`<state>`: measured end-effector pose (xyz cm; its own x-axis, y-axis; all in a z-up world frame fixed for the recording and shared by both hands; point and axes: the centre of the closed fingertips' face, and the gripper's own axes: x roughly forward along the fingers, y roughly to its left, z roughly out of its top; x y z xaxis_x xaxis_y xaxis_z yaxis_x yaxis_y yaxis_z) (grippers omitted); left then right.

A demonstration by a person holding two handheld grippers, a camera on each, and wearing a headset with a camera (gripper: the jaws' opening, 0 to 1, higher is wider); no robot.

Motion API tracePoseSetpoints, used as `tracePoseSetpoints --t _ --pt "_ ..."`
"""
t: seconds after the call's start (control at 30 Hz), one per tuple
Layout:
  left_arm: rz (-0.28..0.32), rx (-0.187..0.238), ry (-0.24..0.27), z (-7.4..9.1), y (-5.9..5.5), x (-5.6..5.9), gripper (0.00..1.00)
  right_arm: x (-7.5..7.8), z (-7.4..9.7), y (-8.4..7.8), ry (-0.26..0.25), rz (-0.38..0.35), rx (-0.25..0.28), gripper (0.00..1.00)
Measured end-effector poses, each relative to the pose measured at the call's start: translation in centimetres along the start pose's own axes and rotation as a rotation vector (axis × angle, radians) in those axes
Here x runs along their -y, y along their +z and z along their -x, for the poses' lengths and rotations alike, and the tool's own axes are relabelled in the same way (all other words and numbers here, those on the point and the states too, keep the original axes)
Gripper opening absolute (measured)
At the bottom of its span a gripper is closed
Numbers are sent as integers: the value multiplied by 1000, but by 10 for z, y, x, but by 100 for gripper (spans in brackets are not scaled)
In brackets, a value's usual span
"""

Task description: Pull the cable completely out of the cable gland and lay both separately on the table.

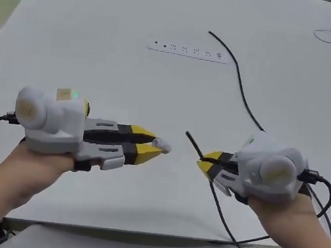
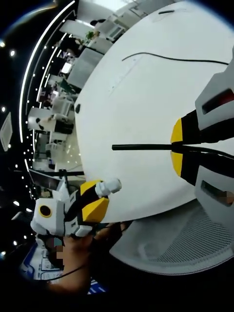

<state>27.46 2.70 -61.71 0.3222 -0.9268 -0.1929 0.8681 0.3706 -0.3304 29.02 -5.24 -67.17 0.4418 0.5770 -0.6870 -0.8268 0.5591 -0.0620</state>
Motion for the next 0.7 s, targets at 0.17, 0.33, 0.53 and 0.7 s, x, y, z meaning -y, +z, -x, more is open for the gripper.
tracePoseSetpoints --t 0.17,0.33,0.53,0.7 --pt "1 11 18 4 -4 -6 15 12 -4 8 -15 -10 -6 0" --pt "1 13 35 8 -11 -12 15 25 -13 21 -24 -23 -8 0" --pt "9 3 51 13 -27 -20 15 31 -31 33 -13 -4 -18 0" --pt "21 -3 61 18 -40 -25 15 37 -47 47 -5 -9 -16 0"
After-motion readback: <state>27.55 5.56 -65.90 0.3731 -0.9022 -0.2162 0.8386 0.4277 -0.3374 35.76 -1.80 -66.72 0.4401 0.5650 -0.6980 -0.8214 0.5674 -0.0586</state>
